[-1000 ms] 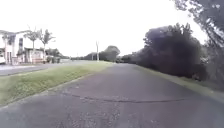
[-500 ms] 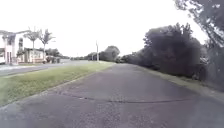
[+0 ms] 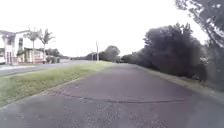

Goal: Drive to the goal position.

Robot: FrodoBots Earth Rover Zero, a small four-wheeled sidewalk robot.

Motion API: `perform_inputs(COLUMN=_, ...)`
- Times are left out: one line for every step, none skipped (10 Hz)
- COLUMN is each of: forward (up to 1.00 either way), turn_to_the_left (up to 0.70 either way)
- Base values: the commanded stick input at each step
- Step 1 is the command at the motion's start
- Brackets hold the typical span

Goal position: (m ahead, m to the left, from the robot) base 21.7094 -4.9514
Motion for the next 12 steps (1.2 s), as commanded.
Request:
perform_inputs(forward=0.05, turn_to_the_left=0.0)
perform_inputs(forward=0.06, turn_to_the_left=0.0)
perform_inputs(forward=0.06, turn_to_the_left=0.0)
perform_inputs(forward=0.05, turn_to_the_left=0.0)
perform_inputs(forward=0.05, turn_to_the_left=0.0)
perform_inputs(forward=0.05, turn_to_the_left=0.0)
perform_inputs(forward=0.06, turn_to_the_left=0.0)
perform_inputs(forward=0.06, turn_to_the_left=0.0)
perform_inputs(forward=0.05, turn_to_the_left=0.0)
perform_inputs(forward=0.06, turn_to_the_left=0.0)
perform_inputs(forward=0.06, turn_to_the_left=0.0)
perform_inputs(forward=0.06, turn_to_the_left=0.0)
